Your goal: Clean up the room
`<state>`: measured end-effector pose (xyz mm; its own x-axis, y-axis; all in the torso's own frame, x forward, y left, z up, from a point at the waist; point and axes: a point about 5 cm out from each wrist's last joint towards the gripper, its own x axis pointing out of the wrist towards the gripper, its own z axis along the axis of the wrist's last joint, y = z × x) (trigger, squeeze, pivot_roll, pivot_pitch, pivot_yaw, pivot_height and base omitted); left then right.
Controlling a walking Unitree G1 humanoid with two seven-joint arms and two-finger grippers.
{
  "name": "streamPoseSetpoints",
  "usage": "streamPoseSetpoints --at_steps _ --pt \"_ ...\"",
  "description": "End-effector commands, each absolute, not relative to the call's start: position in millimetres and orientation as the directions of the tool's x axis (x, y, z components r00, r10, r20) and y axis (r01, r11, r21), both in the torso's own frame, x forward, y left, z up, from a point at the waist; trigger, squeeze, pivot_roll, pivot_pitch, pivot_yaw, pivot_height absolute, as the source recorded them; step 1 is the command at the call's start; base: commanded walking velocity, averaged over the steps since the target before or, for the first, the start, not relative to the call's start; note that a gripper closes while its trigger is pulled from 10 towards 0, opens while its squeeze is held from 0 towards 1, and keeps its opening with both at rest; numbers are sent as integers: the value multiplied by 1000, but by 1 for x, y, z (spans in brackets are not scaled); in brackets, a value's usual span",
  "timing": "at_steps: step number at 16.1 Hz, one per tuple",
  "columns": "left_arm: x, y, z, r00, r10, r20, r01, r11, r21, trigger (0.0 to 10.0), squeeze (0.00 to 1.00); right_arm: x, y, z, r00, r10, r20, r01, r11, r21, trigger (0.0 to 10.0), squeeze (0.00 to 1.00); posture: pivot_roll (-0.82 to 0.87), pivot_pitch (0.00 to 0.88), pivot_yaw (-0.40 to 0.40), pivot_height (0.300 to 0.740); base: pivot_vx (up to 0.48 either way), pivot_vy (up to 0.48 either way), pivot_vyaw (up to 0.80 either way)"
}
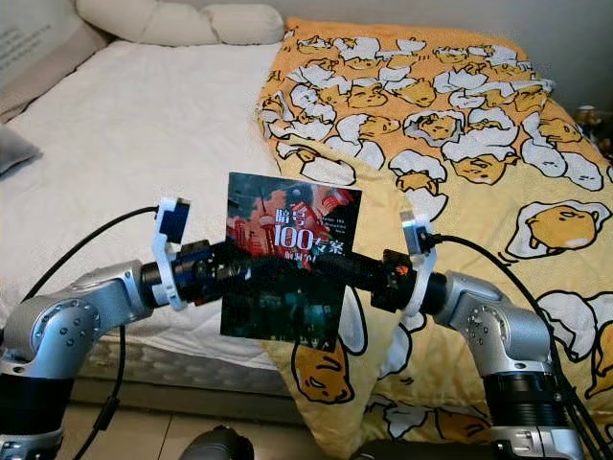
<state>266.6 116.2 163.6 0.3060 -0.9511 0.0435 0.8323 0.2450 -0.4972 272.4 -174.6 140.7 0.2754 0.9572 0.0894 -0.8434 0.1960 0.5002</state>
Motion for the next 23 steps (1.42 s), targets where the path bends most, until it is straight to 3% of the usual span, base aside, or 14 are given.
streamPoseSetpoints --at_steps 1,5,11,23 --pt "263 114 166 276 -959 55 851 217 -478 78 0 275 -172 152 250 960 129 -866 162 473 0 0 51 0 41 740 0 0 0" --pt "262 120 173 227 -966 125 870 143 -471 0 0 276 -176 157 249 956 156 -863 146 484 0 0 48 0 46 740 0 0 0" --pt "264 126 174 212 -965 153 874 117 -472 0 0 276 -175 162 257 946 195 -864 134 485 0 0 48 0 63 740 0 0 0" --pt "267 131 171 252 -960 118 880 177 -441 0 0 285 -172 164 270 946 181 -869 158 469 0 0 76 0 50 740 0 0 0"
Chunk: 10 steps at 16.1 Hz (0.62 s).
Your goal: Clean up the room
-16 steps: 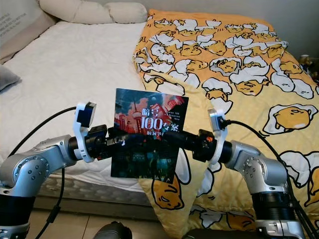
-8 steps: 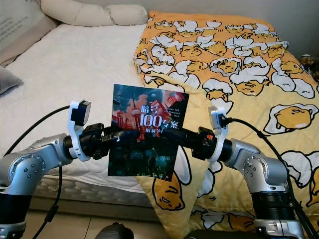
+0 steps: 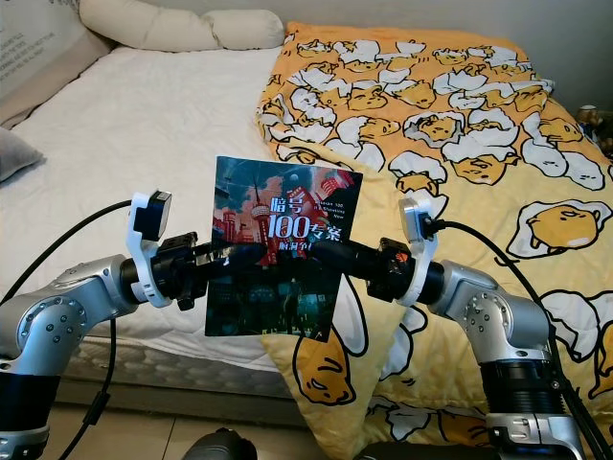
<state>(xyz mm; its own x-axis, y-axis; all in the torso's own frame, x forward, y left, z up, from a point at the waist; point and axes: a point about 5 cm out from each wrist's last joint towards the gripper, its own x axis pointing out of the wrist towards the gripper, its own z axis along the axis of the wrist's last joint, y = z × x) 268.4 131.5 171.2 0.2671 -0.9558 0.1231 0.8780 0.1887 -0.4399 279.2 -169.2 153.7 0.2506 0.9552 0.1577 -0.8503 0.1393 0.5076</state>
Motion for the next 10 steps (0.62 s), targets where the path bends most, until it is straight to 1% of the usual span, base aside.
streamPoseSetpoints --at_steps 1,2,3,4,5,8,10 --pt "268 132 172 264 -957 121 882 188 -433 0 0 286 -171 163 281 947 156 -871 183 456 4627 0 80 0 47 740 0 0 0" --pt "270 133 173 286 -950 126 879 208 -428 0 0 287 -170 160 286 949 134 -862 194 468 10000 0 82 0 47 740 0 0 0" --pt "271 134 173 303 -944 129 876 223 -427 0 0 288 -170 158 290 948 128 -855 197 480 10000 298 80 0 49 740 0 0 0" --pt "272 134 173 311 -941 132 874 228 -428 0 0 289 -170 157 298 946 125 -853 206 480 10000 737 78 0 49 740 0 0 0" --pt "271 135 173 314 -940 135 873 230 -429 0 0 289 -171 157 302 945 126 -851 208 483 10000 1000 76 0 49 740 0 0 0" --pt "271 135 172 335 -930 151 865 240 -440 0 0 289 -173 157 314 942 120 -850 223 478 10000 1000 62 0 51 740 0 0 0" --pt "271 135 172 335 -930 151 865 240 -440 0 0 289 -173 157 314 942 120 -850 223 478 10000 1000 62 0 51 740 0 0 0"
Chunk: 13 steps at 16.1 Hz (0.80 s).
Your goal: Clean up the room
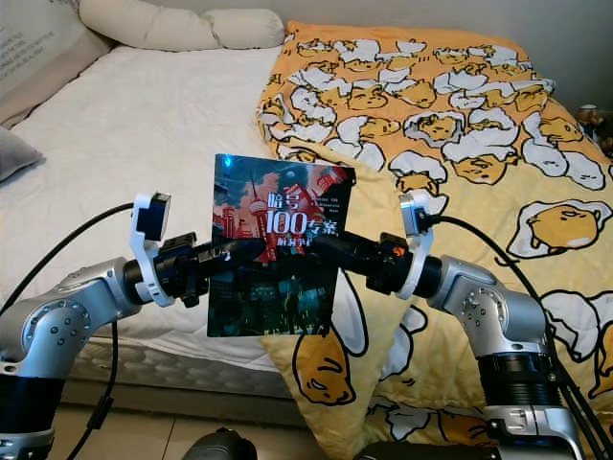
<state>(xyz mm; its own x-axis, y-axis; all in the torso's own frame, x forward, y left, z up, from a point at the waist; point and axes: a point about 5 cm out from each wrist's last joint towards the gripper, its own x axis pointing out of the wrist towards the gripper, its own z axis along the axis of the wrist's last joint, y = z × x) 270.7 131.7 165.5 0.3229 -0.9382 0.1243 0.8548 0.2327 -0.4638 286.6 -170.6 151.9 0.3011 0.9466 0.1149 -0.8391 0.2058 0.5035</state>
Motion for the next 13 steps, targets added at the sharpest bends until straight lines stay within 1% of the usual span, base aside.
streamPoseSetpoints --at_steps 1,13 --pt "271 135 172 335 -930 151 865 240 -440 0 0 289 -173 157 314 942 120 -850 223 478 10000 1000 62 0 51 740 0 0 0" --pt "271 135 172 335 -930 151 865 240 -440 0 0 289 -173 157 314 942 120 -850 223 478 10000 1000 62 0 51 740 0 0 0"
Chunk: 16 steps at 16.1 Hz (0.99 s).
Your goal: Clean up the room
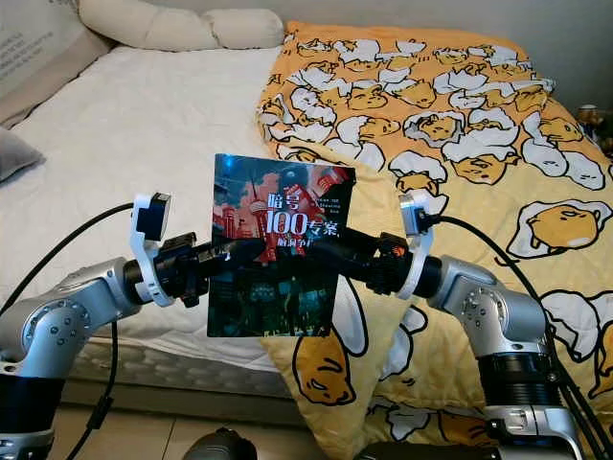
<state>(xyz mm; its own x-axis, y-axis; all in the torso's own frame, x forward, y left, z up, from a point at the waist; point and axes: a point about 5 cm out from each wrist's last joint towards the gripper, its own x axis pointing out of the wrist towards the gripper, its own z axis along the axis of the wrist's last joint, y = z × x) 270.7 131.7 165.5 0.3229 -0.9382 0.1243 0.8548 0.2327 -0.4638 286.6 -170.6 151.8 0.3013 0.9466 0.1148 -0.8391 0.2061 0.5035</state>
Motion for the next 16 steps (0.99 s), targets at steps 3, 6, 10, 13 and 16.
streamPoseSetpoints --at_steps 3,6,10,13,16 --pt "275 142 164 467 -881 82 830 404 -385 0 0 278 -190 140 472 879 59 -789 392 472 10000 1000 32 0 53 740 0 0 0" --pt "274 145 161 509 -859 58 813 457 -359 0 0 273 -196 134 526 850 30 -759 453 468 10000 1000 33 0 50 740 0 0 0" --pt "274 151 156 594 -804 21 768 559 -313 0 0 270 -198 129 597 803 -1 -722 537 436 10000 1000 27 0 54 740 0 0 0" --pt "284 159 147 814 -578 -49 570 813 -124 10000 0 280 -193 118 806 589 -54 -531 761 373 10000 0 25 0 43 740 0 0 0" --pt "289 168 143 924 -378 -66 377 926 -21 10000 0 283 -181 104 916 383 -117 -334 892 306 10000 0 34 0 32 740 0 0 0"
